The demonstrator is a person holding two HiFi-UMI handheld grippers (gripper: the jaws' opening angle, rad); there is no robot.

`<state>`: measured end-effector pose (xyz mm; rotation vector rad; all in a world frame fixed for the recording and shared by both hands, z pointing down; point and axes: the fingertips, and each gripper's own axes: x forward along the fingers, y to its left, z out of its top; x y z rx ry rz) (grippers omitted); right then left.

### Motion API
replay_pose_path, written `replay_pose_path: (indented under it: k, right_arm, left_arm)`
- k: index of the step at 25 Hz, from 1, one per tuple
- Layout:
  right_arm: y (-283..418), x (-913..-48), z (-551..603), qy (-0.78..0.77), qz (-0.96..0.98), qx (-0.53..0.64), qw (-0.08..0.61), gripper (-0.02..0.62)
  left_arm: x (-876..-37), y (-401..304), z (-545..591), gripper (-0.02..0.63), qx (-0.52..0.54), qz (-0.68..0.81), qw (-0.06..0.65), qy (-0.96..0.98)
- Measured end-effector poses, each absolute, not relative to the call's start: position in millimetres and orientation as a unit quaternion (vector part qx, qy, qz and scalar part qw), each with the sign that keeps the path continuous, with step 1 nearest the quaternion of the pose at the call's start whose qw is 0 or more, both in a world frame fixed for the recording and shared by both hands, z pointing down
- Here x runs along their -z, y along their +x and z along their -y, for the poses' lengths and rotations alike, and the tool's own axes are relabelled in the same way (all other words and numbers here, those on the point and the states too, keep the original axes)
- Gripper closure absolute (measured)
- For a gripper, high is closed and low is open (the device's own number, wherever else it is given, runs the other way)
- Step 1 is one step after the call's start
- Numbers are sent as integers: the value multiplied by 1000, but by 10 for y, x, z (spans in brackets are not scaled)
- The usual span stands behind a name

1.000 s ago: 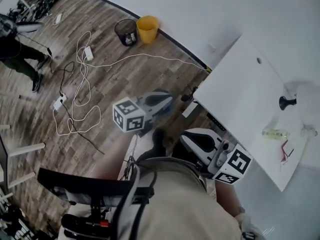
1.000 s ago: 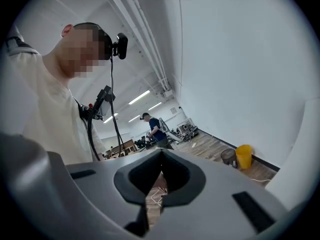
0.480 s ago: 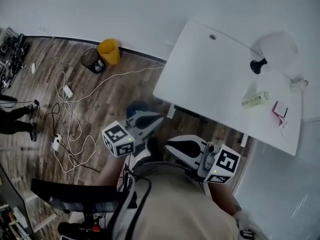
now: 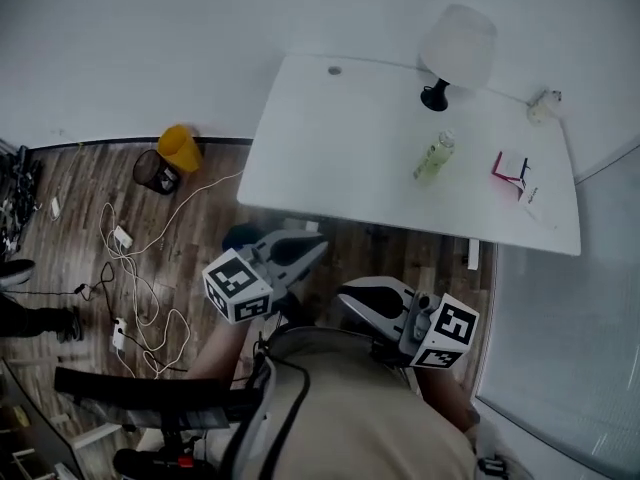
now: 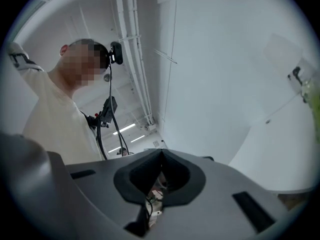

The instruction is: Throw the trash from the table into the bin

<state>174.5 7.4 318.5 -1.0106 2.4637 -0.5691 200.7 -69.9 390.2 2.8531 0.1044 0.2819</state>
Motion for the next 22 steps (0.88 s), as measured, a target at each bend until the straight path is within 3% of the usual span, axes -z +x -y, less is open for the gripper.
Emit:
replay_pose_path:
  k: [4, 10, 22]
  right_arm:
    - [2093, -3335, -454, -399, -877, 191, 185, 581]
    - [2585, -3606, -756, -423, -865, 210, 171, 581]
    - [2605, -3632, -494, -484, -821, 246, 177, 581]
  left_arm:
    - [-3792, 2281, 225, 594, -115, -55, 98, 987]
    - [-3903, 2291, -65, 594, -143, -14, 96, 985]
    - [-3994, 2036, 189, 594, -154, 12, 72, 985]
